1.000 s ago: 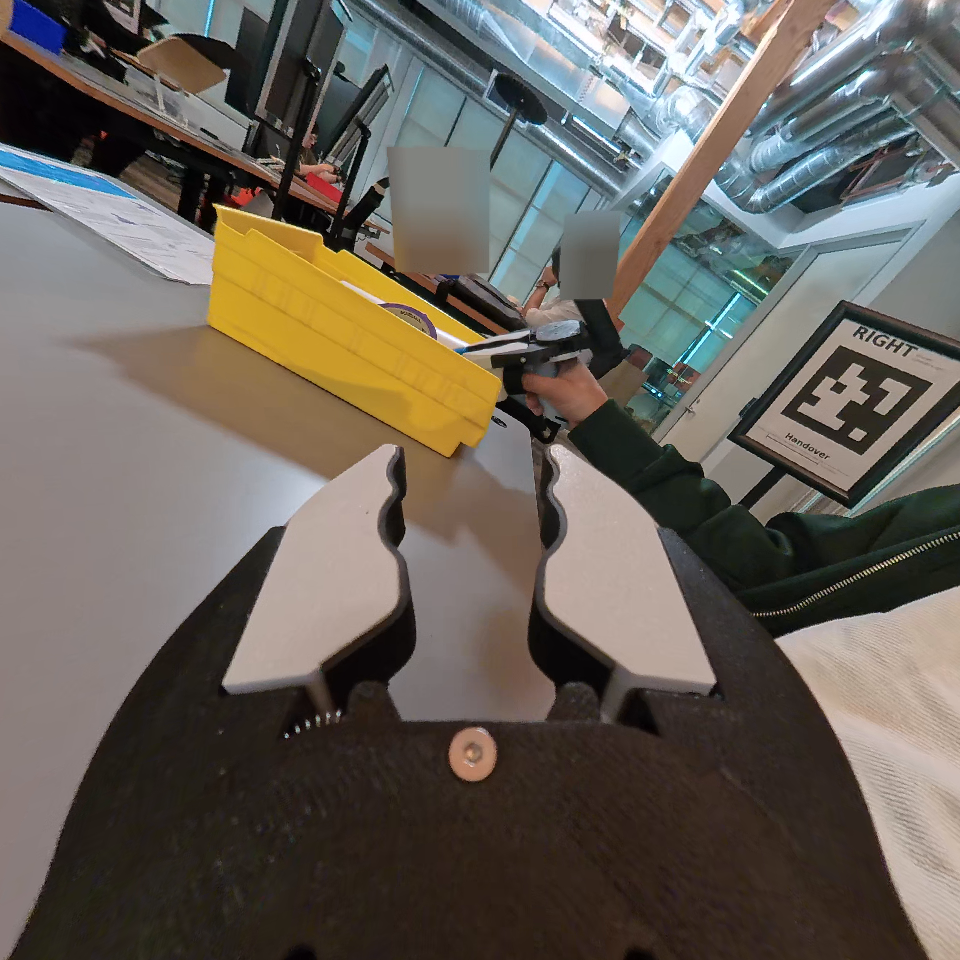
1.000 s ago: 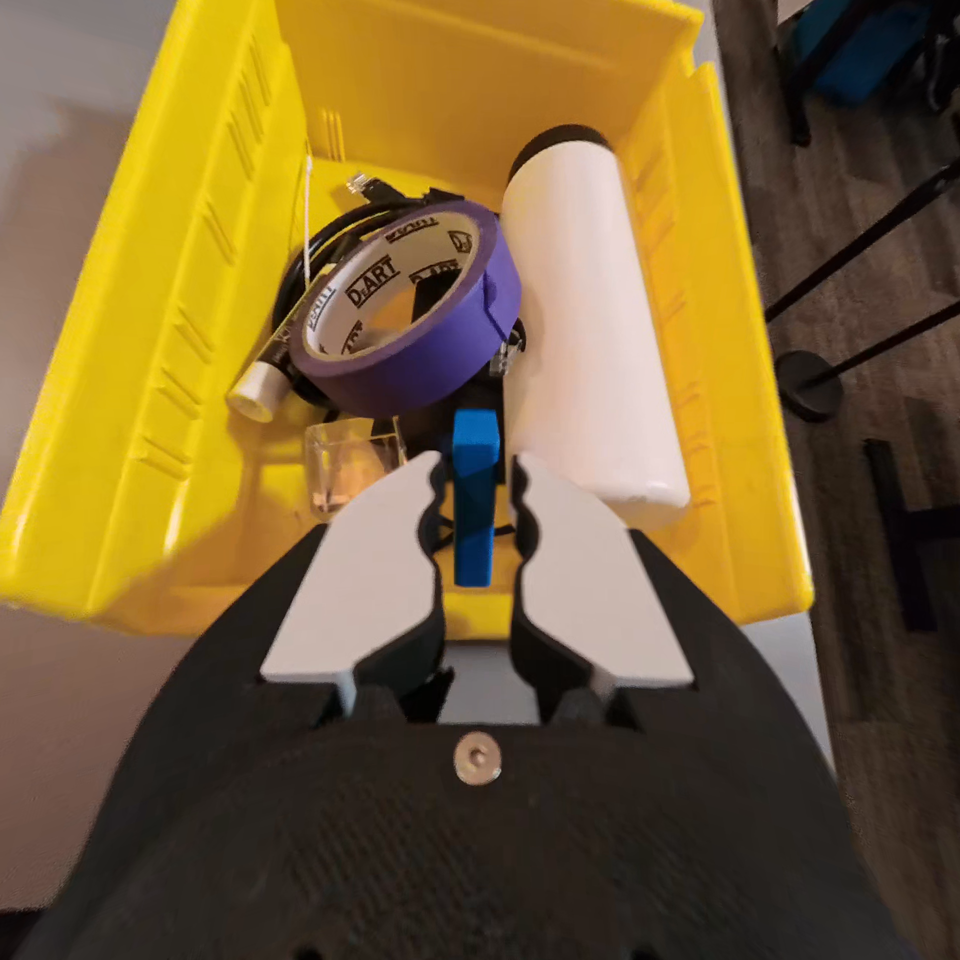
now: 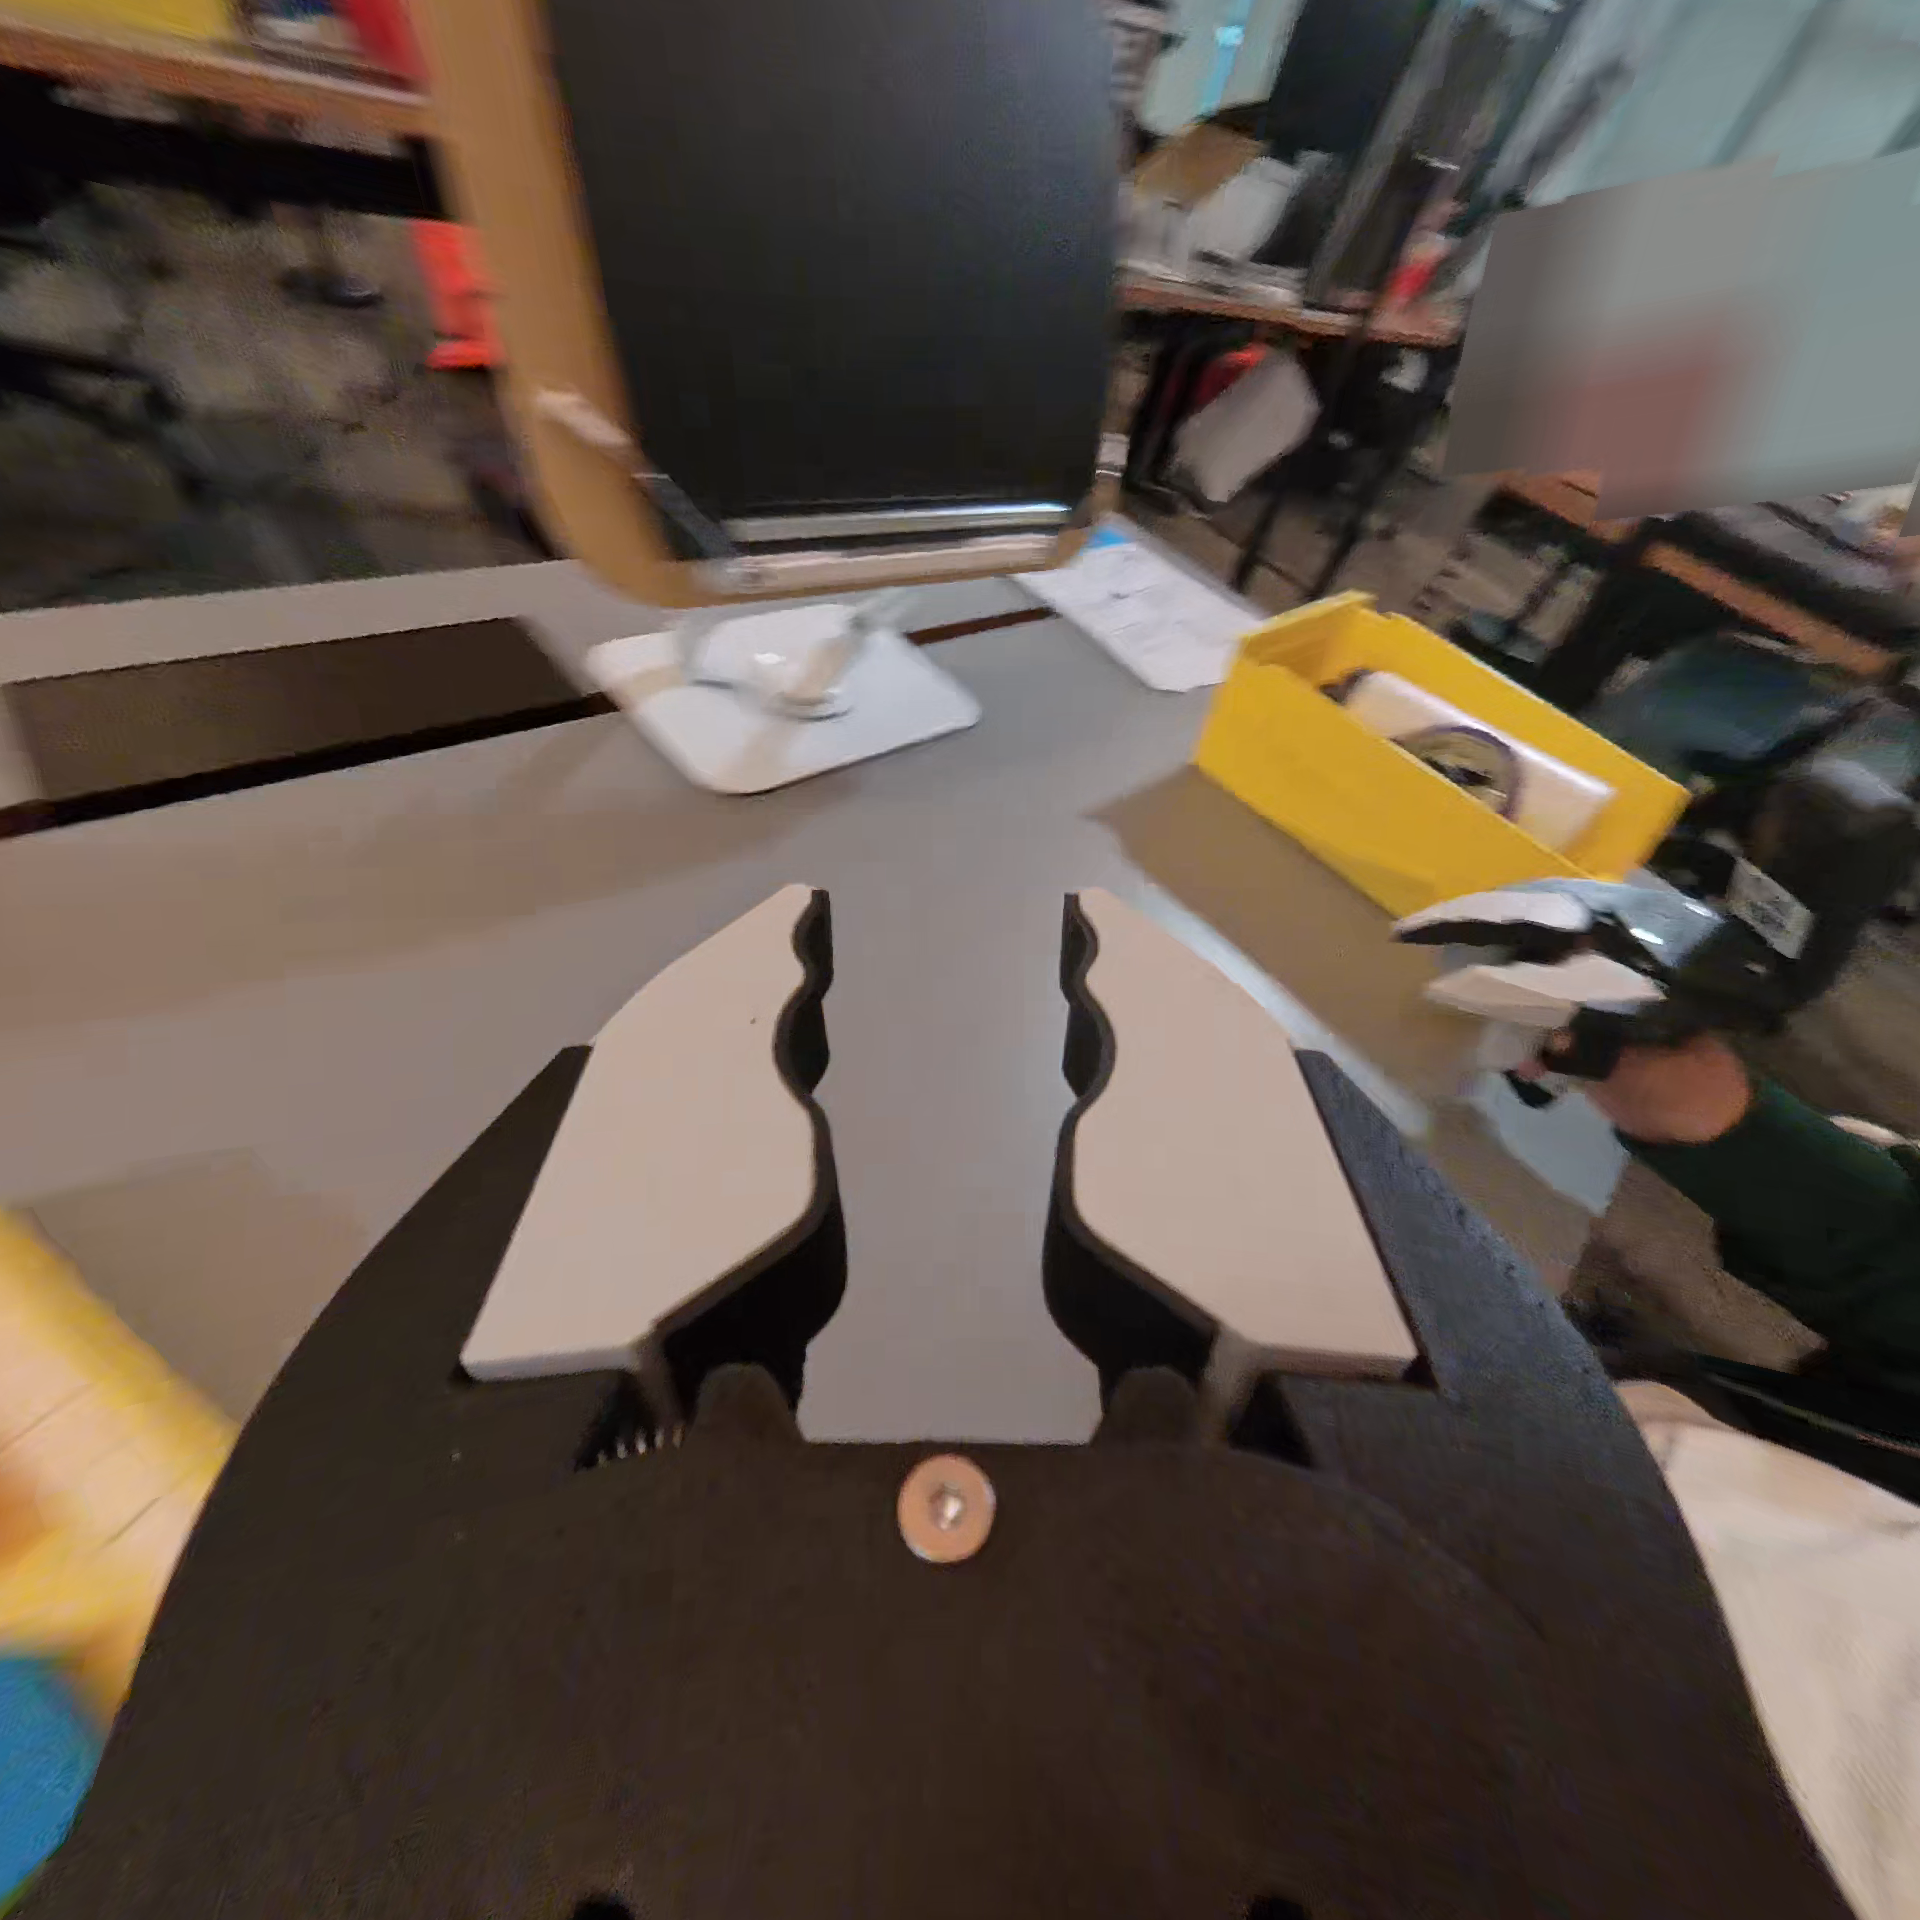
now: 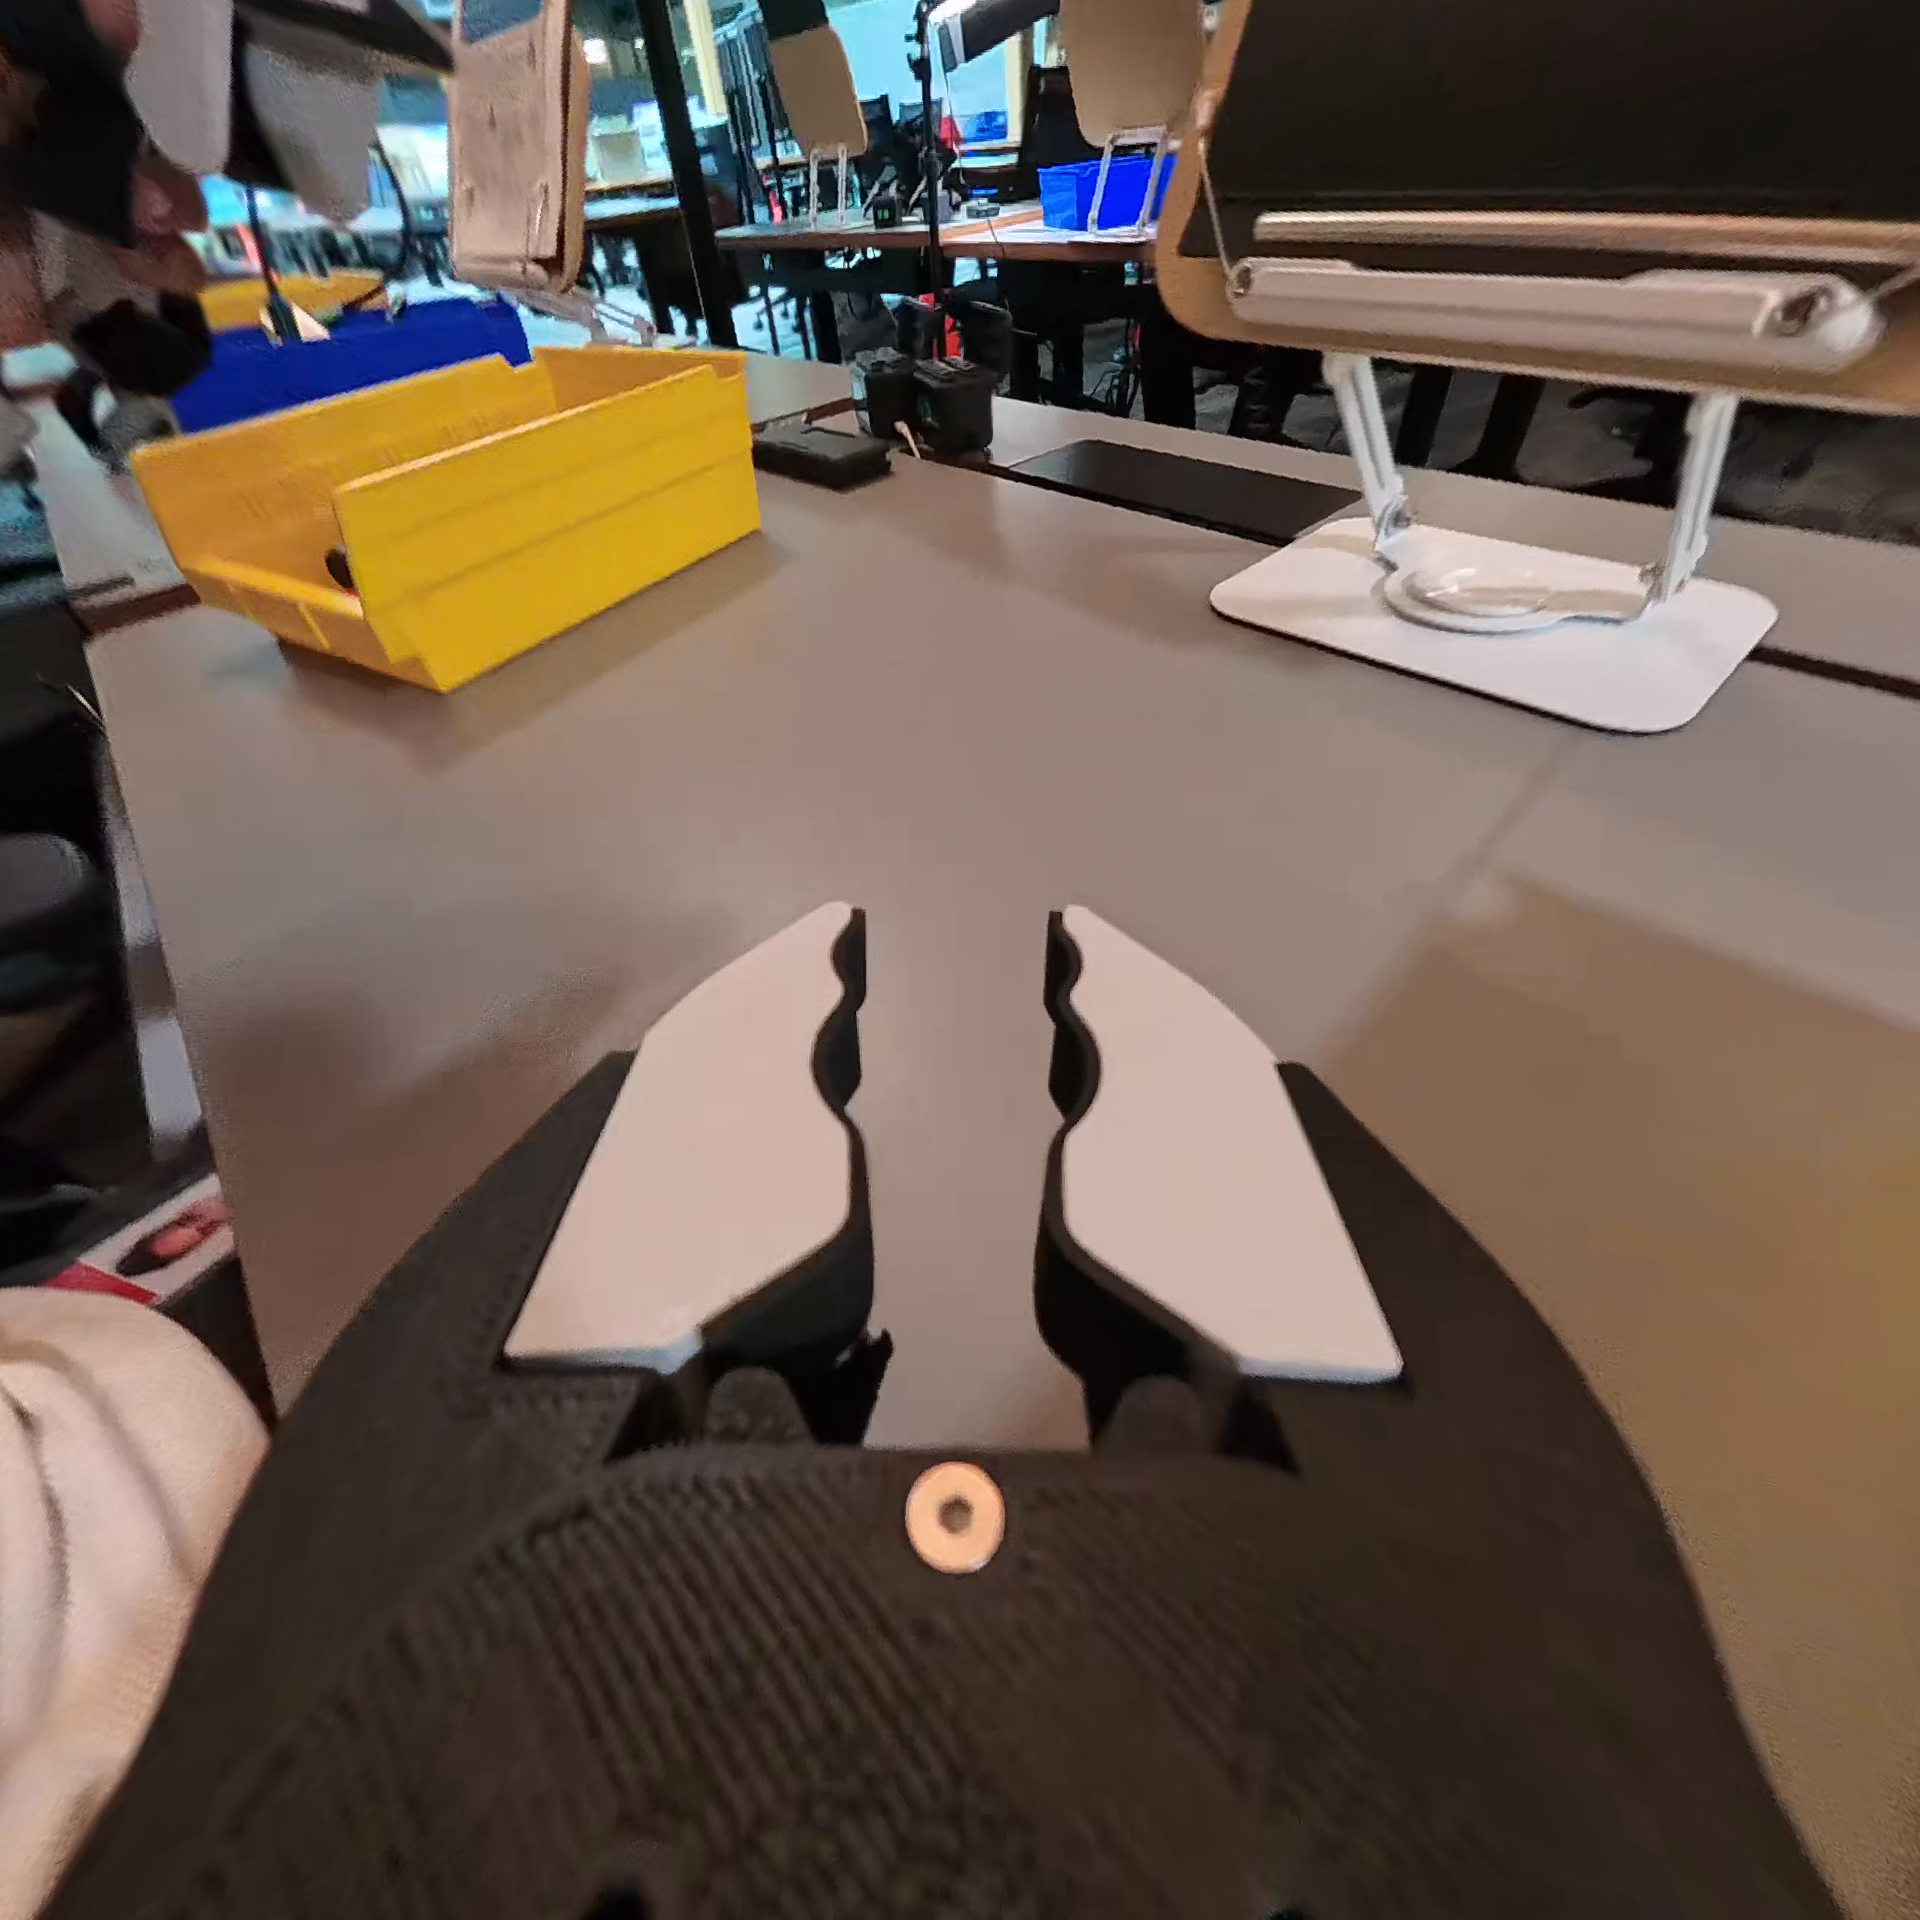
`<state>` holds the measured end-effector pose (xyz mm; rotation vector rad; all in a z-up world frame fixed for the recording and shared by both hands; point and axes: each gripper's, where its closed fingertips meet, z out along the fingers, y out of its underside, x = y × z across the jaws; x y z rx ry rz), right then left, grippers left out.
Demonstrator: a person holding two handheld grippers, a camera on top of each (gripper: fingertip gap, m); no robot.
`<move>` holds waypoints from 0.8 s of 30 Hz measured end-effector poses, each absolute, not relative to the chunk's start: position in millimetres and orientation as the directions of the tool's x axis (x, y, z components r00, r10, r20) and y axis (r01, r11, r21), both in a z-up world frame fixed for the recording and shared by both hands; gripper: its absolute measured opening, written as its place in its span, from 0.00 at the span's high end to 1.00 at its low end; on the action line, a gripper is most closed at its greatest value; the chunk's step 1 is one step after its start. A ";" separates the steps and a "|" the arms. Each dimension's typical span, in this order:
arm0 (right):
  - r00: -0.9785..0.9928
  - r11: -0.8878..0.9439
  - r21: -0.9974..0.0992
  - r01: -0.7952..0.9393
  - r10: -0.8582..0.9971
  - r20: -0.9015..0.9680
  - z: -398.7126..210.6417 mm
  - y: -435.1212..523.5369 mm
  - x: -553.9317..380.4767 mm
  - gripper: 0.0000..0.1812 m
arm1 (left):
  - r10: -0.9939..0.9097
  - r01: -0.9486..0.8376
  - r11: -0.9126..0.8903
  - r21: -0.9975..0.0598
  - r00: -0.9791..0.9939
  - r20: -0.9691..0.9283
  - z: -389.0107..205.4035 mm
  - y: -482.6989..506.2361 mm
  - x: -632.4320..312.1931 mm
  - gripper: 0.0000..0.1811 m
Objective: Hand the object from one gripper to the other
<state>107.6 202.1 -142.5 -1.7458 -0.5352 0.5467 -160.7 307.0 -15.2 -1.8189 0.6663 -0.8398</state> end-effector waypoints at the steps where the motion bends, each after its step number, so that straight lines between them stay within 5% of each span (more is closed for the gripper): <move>1: 0.787 -0.243 -0.969 0.044 0.605 -0.116 -143.4 203.2 110.0 0.82 | -0.706 -0.047 -0.380 -0.924 0.659 0.257 -13.5 317.4 -187.7 0.76; 5: 0.778 -0.291 -0.955 -0.062 0.586 -0.229 -142.7 206.4 117.4 0.83 | -0.497 -0.031 -0.550 -0.834 0.816 0.297 -48.0 329.7 -288.7 0.77; 13: 0.721 -0.350 -0.921 -0.169 0.594 -0.358 -142.6 205.3 112.2 0.82 | -0.120 0.088 -0.870 -0.485 0.916 0.382 -150.0 300.4 -394.0 0.88; 24: 0.686 -0.375 -0.900 -0.223 0.596 -0.418 -141.8 203.8 112.4 0.82 | -0.033 -0.001 -0.984 -0.181 0.984 0.176 -204.3 275.0 -408.9 0.79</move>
